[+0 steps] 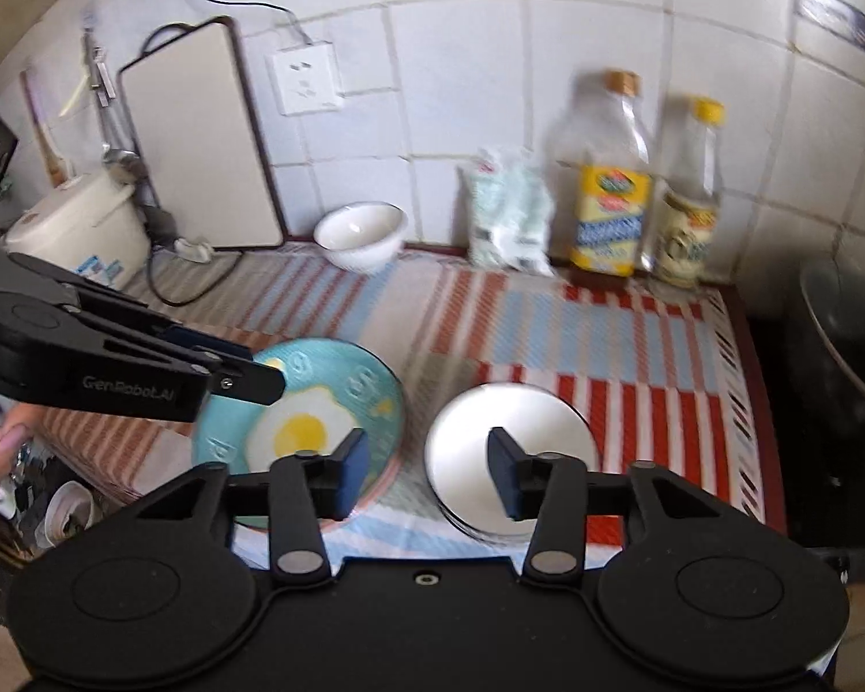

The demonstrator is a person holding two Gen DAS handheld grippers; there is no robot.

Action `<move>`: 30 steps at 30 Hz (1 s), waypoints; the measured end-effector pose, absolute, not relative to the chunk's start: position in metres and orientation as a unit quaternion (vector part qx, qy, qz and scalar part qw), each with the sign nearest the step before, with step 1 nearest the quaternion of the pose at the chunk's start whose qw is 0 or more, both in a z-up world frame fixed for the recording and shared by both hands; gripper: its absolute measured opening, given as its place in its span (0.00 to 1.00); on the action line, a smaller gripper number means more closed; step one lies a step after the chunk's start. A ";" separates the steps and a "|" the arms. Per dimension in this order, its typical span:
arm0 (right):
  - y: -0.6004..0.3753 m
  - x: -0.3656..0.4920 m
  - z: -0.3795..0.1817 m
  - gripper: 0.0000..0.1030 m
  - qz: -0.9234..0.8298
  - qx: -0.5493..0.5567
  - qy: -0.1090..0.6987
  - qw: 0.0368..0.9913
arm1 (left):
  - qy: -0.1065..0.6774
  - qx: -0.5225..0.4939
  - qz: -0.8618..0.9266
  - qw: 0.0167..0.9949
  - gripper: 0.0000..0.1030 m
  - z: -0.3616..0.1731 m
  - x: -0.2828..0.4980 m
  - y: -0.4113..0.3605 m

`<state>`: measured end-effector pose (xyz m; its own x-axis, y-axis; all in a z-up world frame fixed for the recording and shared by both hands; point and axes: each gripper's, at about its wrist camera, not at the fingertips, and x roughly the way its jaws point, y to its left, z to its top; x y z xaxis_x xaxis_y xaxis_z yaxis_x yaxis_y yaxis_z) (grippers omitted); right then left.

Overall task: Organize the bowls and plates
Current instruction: 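Move both grippers to the white bowl below the wall socket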

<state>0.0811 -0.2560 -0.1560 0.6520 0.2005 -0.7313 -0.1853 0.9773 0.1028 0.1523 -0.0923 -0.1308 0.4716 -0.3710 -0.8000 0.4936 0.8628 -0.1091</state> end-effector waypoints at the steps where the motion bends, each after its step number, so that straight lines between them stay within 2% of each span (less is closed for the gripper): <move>1: -0.250 0.084 -0.153 0.55 0.112 0.008 0.401 0.909 | 0.445 0.070 -0.252 0.857 0.29 -0.128 0.156 -0.086; 7: -0.210 0.110 -0.140 0.59 0.134 -0.011 0.383 0.914 | 0.438 0.076 -0.239 0.863 0.32 -0.114 0.185 -0.047; 15: -0.169 0.165 -0.142 0.59 0.132 -0.001 0.383 0.914 | 0.437 0.087 -0.225 0.866 0.34 -0.112 0.245 -0.004; 30: -0.134 0.271 -0.178 0.59 0.088 0.068 0.400 0.910 | 0.448 0.076 -0.223 0.862 0.36 -0.157 0.360 0.025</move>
<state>0.2712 -0.1338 -0.1779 0.6639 0.2141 -0.7166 -0.1048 0.9753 0.1943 0.3602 0.0255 -0.1567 0.4988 -0.3164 -0.8069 0.4523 0.8892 -0.0691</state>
